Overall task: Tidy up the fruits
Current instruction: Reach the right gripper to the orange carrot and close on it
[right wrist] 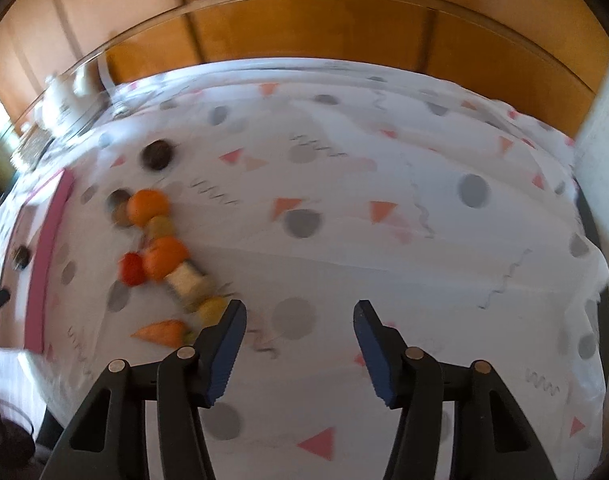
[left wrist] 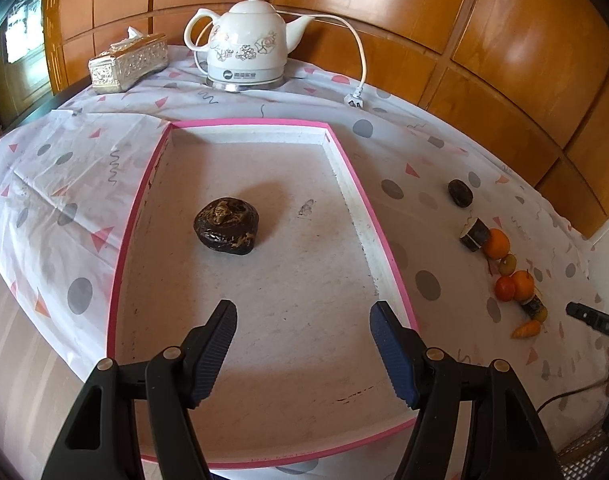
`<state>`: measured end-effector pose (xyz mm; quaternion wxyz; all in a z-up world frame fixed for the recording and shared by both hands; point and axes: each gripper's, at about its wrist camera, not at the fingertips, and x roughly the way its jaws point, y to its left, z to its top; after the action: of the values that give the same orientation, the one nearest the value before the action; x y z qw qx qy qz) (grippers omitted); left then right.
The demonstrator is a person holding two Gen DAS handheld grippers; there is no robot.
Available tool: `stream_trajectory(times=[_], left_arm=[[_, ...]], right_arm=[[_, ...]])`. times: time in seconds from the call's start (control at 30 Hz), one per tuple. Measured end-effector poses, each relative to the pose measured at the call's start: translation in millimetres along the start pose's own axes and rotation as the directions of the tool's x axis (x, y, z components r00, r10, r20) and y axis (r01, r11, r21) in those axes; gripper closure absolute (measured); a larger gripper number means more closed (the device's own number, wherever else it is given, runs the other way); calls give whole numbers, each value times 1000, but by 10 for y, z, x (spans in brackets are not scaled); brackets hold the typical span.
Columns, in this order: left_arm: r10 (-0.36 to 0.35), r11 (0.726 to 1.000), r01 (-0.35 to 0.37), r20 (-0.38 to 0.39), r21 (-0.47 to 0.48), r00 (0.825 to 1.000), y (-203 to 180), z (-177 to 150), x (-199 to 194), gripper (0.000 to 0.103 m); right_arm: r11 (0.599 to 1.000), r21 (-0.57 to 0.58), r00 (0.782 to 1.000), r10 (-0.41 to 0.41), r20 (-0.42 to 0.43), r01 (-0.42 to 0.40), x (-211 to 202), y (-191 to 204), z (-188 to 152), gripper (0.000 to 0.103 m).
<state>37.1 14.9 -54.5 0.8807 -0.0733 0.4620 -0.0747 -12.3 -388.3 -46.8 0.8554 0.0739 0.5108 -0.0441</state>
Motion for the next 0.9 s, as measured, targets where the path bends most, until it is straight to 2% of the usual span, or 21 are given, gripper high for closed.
stream_trajectory(times=[0.1, 0.23, 0.37, 0.43, 0.6, 0.7, 0.77, 0.83, 0.9], left_arm=[[-5, 1000, 5, 2, -7, 1000, 14, 5, -11, 33], [-11, 1000, 11, 5, -17, 1000, 32, 14, -23, 33], [-18, 999, 18, 0, -27, 1000, 53, 6, -23, 33], [-17, 999, 17, 0, -29, 1000, 55, 1, -21, 33], [-17, 999, 17, 0, -45, 1000, 88, 5, -21, 33], [-19, 999, 19, 0, -50, 1000, 95, 8, -18, 33], [-18, 998, 18, 1, -52, 1000, 102, 12, -20, 33], [-18, 998, 18, 3, -59, 1000, 119, 16, -25, 33], [-17, 998, 17, 4, -64, 1000, 135, 20, -31, 33]], right_arm=[[996, -82, 999, 45, -7, -46, 5, 229, -35, 48], [971, -218, 995, 95, -41, -101, 60, 632, -132, 50], [947, -311, 995, 65, -70, -84, 184, 897, -213, 50], [948, -311, 996, 51, -75, -72, 245, 907, -206, 50], [960, -260, 991, 83, -101, -107, 374, 885, -163, 49], [955, -274, 990, 80, -120, -110, 452, 941, -179, 50], [950, -292, 990, 78, -118, -110, 475, 1003, -225, 81], [947, -304, 992, 74, -101, -102, 453, 1061, -253, 85], [948, -304, 993, 72, -92, -97, 444, 1096, -264, 86]])
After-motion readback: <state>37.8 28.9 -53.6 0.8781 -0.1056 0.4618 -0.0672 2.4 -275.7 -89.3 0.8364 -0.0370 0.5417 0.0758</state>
